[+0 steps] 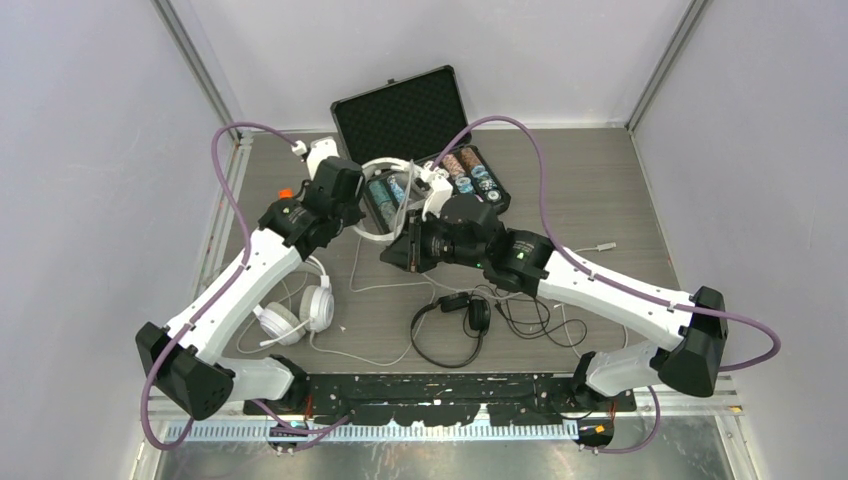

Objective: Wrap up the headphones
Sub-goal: Wrap the headphones cable around the headphones.

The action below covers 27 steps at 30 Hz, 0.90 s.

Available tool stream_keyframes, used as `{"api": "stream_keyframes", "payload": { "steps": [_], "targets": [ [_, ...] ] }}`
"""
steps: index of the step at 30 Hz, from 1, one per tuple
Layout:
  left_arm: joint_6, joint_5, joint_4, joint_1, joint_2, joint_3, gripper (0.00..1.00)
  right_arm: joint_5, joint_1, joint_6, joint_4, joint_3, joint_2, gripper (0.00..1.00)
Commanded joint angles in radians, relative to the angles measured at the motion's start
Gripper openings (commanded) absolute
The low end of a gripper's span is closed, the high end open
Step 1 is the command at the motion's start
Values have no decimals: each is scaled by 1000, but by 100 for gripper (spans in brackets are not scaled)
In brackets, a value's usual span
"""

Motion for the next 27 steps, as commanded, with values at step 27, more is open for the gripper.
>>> {"api": "stream_keyframes", "payload": {
  "steps": [27],
  "targets": [
    [-370, -25, 60, 3, -100, 69, 0, 223, 97, -290, 326, -305, -100, 19]
  ]
}}
